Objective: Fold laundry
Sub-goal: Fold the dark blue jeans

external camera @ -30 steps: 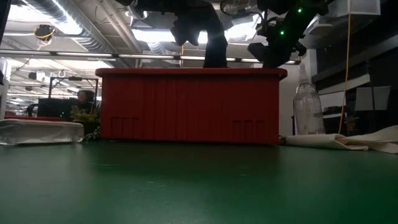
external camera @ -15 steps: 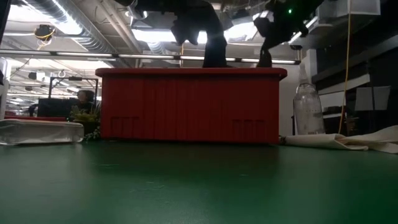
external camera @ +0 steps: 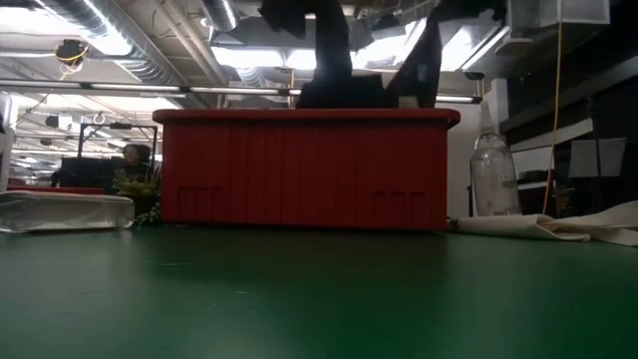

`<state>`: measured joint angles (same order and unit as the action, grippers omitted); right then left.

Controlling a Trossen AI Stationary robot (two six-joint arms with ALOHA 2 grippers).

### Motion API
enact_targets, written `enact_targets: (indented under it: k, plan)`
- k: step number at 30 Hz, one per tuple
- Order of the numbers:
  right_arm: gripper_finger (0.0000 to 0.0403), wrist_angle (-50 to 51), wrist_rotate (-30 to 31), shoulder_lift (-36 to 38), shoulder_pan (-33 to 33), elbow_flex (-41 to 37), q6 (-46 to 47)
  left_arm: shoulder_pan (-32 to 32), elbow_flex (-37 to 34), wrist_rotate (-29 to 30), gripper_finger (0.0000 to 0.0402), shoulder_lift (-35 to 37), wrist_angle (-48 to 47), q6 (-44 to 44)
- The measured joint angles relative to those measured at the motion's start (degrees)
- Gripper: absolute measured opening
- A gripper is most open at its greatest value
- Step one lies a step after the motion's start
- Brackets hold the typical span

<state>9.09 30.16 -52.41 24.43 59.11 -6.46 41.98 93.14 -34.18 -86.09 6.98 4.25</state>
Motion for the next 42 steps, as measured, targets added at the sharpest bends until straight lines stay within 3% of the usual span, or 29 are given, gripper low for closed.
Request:
enact_targets:
  k: [16, 29, 42]
  plan:
    - [0.0001, -3.32, -25.47, 13.55, -0.02, 0.04, 0.16, 0.39, 0.00, -10.54, 0.0000, 13.02, -5.04, 3.41]
    - [0.0001, -9.09, -44.28, 15.62, -0.02, 3.53, 3.95, 0.39, 0.00, -13.92, 0.0000, 22.60, -4.80, 10.30]
    - [0.0001, -8.10, -54.43, 15.62, -0.04, 15.15, 7.92, 0.39, 0.00, -16.46, 0.0000, 31.77, -5.00, 16.75]
